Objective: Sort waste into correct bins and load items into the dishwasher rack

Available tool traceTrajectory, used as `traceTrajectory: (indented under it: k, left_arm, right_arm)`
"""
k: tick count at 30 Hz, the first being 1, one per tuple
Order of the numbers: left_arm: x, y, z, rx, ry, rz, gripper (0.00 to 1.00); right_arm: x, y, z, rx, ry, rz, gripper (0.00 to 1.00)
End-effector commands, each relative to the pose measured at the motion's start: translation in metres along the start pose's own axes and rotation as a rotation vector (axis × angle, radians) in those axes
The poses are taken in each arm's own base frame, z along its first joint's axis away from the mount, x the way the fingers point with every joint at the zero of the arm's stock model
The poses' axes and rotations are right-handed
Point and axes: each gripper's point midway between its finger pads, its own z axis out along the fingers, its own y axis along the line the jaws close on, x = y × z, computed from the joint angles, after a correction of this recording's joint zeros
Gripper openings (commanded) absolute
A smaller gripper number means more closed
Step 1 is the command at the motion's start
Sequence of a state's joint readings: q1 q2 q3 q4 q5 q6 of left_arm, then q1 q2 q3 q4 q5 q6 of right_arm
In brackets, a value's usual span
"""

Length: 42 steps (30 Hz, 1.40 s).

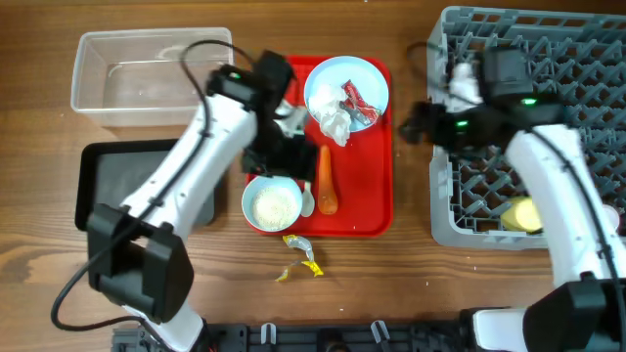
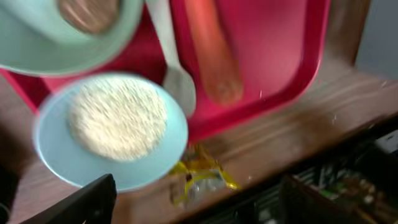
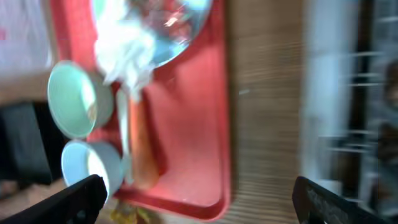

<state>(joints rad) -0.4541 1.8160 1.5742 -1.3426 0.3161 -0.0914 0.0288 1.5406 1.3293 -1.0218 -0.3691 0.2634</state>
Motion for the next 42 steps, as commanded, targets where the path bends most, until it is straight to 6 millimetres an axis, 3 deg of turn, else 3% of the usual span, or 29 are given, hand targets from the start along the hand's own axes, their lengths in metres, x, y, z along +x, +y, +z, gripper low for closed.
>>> traceTrajectory:
  k: [1,5,9,11,12,14,15,17,21,22,23,24,26,28,29,30,31,33,34,36,37,40,41,42]
  left_arm:
    - [0.036,-0.022,0.025,-0.154,0.109,-0.055,0.84]
    - [0.086,-0.011,0.074,-0.391,0.160,-0.249,0.79]
    - [0.122,-0.024,0.125,-0.419,0.162,-0.193,0.66]
    - [0.124,-0.030,0.135,-0.413,0.139,-0.156,0.60]
    - [0.124,-0.031,0.140,-0.406,0.130,-0.144,0.52]
    - [0.127,-0.029,0.146,-0.404,0.128,-0.136,0.06]
    - [0.127,-0.028,0.145,-0.409,0.133,-0.140,0.04]
    - [0.113,-0.028,0.110,-0.434,0.102,-0.164,0.04]
    - [0.014,-0.057,-0.038,-0.283,-0.363,-0.151,0.04]
    - [-0.026,-0.037,-0.092,-0.303,-0.605,-0.232,0.04]
    - [-0.058,0.003,-0.134,-0.402,-0.816,-0.346,0.04]
    - [-0.092,0.059,-0.174,-0.499,-0.982,-0.457,0.04]
    - [-0.139,0.118,-0.192,-0.509,-1.062,-0.461,0.04]
    - [-0.171,0.165,-0.189,-0.467,-1.105,-0.507,0.04]
    - [-0.189,0.195,-0.177,-0.433,-1.111,-0.538,0.04]
    - [-0.199,0.212,-0.163,-0.405,-1.097,-0.549,0.08]
    - [-0.210,0.228,-0.141,-0.380,-1.065,-0.556,0.23]
    - [-0.213,0.251,-0.106,-0.393,-0.990,-0.584,0.79]
    - [-0.210,0.255,-0.098,-0.400,-0.964,-0.587,1.00]
    - [-0.213,0.242,-0.114,-0.398,-0.995,-0.539,1.00]
    - [-0.215,0.221,-0.128,-0.366,-1.010,-0.450,1.00]
    - [-0.219,0.129,-0.150,-0.227,-1.034,-0.167,1.00]
    - [-0.222,0.087,-0.140,-0.191,-1.019,-0.057,1.00]
    - [-0.224,0.058,-0.124,-0.186,-0.992,0.026,1.00]
  right_arm:
    - [-0.008,-0.031,-0.015,-0.016,-0.022,0.044,0.99]
    - [-0.008,-0.040,-0.017,0.001,-0.021,0.038,0.99]
    - [-0.006,-0.040,-0.017,0.001,-0.016,0.044,0.99]
    - [-0.006,-0.040,-0.017,0.001,-0.013,0.045,0.99]
    - [-0.005,-0.040,-0.017,0.001,-0.013,0.045,0.99]
    - [-0.004,-0.041,-0.017,0.002,-0.008,0.047,0.99]
    - [-0.004,-0.041,-0.017,0.002,-0.007,0.047,0.99]
    - [-0.004,-0.041,-0.017,0.002,-0.008,0.047,0.99]
    - [-0.005,-0.041,-0.017,0.002,-0.012,0.045,0.99]
    - [-0.007,-0.040,-0.017,0.001,-0.020,0.041,0.99]
    - [-0.008,-0.040,-0.017,0.000,-0.024,0.040,0.99]
    - [-0.008,-0.040,-0.017,0.001,-0.023,0.039,0.99]
    - [-0.007,-0.045,-0.017,0.025,-0.021,0.043,0.99]
    - [-0.007,-0.045,-0.017,0.028,-0.020,0.044,0.99]
    - [-0.007,-0.045,-0.017,0.028,-0.020,0.045,0.99]
    - [-0.007,-0.045,-0.017,0.028,-0.019,0.045,0.99]
    - [-0.006,-0.045,-0.017,0.029,-0.016,0.046,0.99]
    - [-0.004,-0.045,-0.017,0.030,-0.010,0.049,0.99]
    - [-0.004,-0.046,-0.017,0.034,-0.010,0.049,0.99]
    - [-0.005,-0.046,-0.017,0.033,-0.012,0.048,0.99]
    - [-0.005,-0.046,-0.017,0.033,-0.012,0.048,0.99]
    - [-0.005,-0.046,-0.017,0.033,-0.013,0.048,0.99]
    - [-0.005,-0.046,-0.017,0.033,-0.013,0.048,0.99]
    - [-0.005,-0.046,-0.017,0.033,-0.013,0.048,0.99]
